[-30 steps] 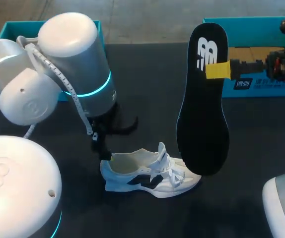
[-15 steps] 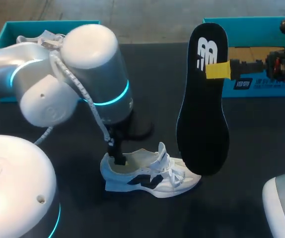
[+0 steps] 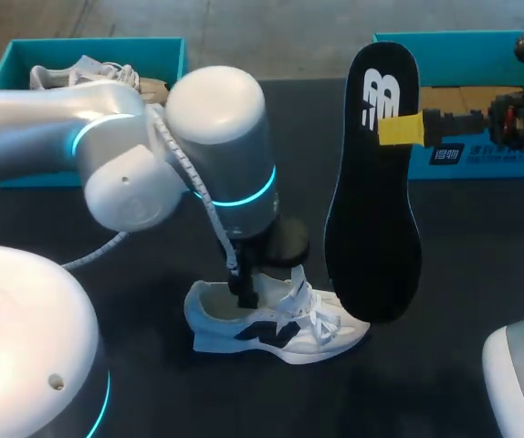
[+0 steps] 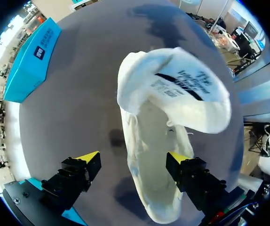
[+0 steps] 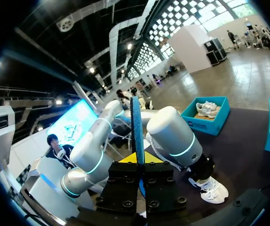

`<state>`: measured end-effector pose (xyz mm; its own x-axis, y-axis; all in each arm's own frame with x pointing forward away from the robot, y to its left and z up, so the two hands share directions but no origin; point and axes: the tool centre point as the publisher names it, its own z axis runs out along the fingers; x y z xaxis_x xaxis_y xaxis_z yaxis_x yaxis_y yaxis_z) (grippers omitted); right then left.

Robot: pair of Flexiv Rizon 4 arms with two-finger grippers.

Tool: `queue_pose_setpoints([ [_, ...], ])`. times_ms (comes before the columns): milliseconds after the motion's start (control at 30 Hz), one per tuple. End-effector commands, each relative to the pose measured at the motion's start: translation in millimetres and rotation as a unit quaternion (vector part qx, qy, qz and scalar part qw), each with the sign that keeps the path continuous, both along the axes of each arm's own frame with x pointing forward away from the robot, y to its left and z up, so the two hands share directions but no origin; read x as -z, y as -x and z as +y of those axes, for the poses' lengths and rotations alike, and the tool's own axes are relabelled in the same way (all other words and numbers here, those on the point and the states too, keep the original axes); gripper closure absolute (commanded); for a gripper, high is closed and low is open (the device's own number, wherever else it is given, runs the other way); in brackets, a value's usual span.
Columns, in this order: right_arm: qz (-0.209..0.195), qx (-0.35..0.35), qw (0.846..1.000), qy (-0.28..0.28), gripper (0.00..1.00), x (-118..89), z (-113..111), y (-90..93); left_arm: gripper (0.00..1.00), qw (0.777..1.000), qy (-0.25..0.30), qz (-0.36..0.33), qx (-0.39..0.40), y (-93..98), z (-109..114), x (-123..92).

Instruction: Take the shoe out of the shoebox, open the shoe tongue, remove and reinsert the insole, then place the shoe into the shoebox

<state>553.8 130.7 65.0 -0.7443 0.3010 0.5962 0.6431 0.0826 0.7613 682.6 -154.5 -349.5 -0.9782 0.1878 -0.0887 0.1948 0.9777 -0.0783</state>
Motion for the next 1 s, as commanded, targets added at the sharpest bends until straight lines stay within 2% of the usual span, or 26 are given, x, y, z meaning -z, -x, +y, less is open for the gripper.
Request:
queue_pose_setpoints([
  [33, -0.011, 0.027, 0.999, -0.024, 1.00, 1, 11, 9.4, 0.14, 1.000, -0.007, 0.001, -0.005, -5.6, -12, 13],
  [133, -0.011, 0.027, 0.999, -0.024, 1.00, 1, 11, 9.4, 0.21, 1.000, -0.005, 0.004, -0.009, -9.2, -13, 15],
  [267, -0.011, 0.027, 0.999, -0.024, 1.00, 1, 11, 9.4, 0.23, 1.000, -0.002, 0.007, -0.014, -12.7, -15, 17],
  [533, -0.011, 0.027, 0.999, -0.024, 1.00, 1, 11, 9.4, 0.33, 1.000, 0.001, 0.009, -0.015, -14.5, -17, 17],
  [800, -0.011, 0.027, 0.999, -0.024, 1.00, 1, 11, 9.4, 0.39, 1.000, -0.002, 0.022, -0.019, -11.6, -18, 26],
  [933, -0.011, 0.027, 0.999, -0.024, 1.00, 1, 11, 9.4, 0.39, 0.999, -0.004, 0.023, -0.023, -11.3, -15, 32],
  [967, -0.011, 0.027, 0.999, -0.024, 1.00, 1, 11, 9.4, 0.47, 0.999, -0.005, 0.023, -0.024, -11.6, -14, 33],
  [1000, -0.011, 0.027, 0.999, -0.024, 1.00, 1, 11, 9.4, 0.49, 0.999, -0.005, 0.024, -0.025, -11.9, -14, 33],
])
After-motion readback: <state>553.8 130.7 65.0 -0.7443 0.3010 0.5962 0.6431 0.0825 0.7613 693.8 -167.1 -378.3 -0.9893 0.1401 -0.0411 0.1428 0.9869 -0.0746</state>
